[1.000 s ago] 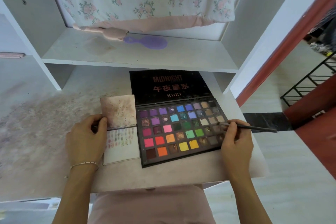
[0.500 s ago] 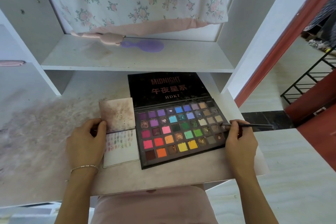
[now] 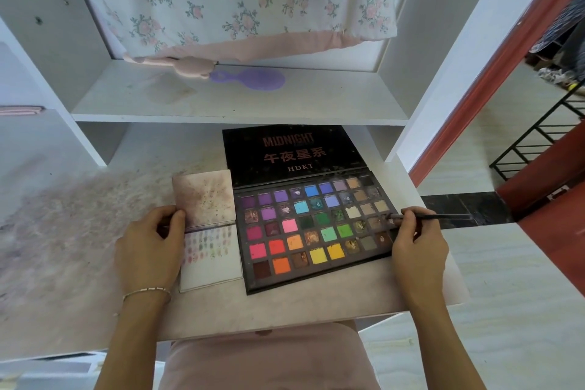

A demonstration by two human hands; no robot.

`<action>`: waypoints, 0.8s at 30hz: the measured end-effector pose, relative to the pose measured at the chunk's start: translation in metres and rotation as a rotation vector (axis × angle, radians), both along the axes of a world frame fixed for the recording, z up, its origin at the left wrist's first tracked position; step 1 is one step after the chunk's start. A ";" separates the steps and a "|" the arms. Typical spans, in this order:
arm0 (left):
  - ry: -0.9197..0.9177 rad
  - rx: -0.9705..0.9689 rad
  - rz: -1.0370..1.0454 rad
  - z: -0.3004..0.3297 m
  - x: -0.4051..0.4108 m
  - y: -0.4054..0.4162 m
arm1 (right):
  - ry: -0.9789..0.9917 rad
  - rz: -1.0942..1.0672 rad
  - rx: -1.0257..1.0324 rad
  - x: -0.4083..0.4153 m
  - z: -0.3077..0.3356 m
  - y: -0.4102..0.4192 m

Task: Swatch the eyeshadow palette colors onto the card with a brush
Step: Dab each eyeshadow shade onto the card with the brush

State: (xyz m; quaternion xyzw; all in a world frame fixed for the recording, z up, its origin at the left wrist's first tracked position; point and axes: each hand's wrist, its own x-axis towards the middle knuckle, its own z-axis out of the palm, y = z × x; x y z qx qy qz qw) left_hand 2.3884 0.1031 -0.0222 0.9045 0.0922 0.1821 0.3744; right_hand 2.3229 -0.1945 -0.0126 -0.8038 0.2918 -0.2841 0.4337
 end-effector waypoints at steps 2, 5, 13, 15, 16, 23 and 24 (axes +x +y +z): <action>0.000 -0.008 0.004 0.000 0.001 0.000 | -0.011 0.003 -0.005 0.001 0.000 0.001; 0.004 -0.011 0.004 -0.001 0.001 0.000 | -0.015 0.046 -0.033 -0.002 0.001 0.005; 0.012 -0.015 0.001 0.000 0.000 0.000 | -0.113 0.284 0.123 -0.004 0.010 0.045; 0.019 -0.015 -0.003 0.000 0.000 -0.001 | -0.125 0.330 0.141 -0.004 0.011 0.057; 0.022 -0.019 -0.004 0.001 0.000 -0.001 | -0.127 0.356 0.147 -0.003 0.011 0.064; 0.040 -0.055 -0.006 0.003 -0.002 -0.005 | -0.116 0.558 0.194 0.001 0.011 0.116; 0.046 -0.062 -0.004 0.004 -0.002 -0.004 | -0.104 0.581 0.198 0.003 0.012 0.122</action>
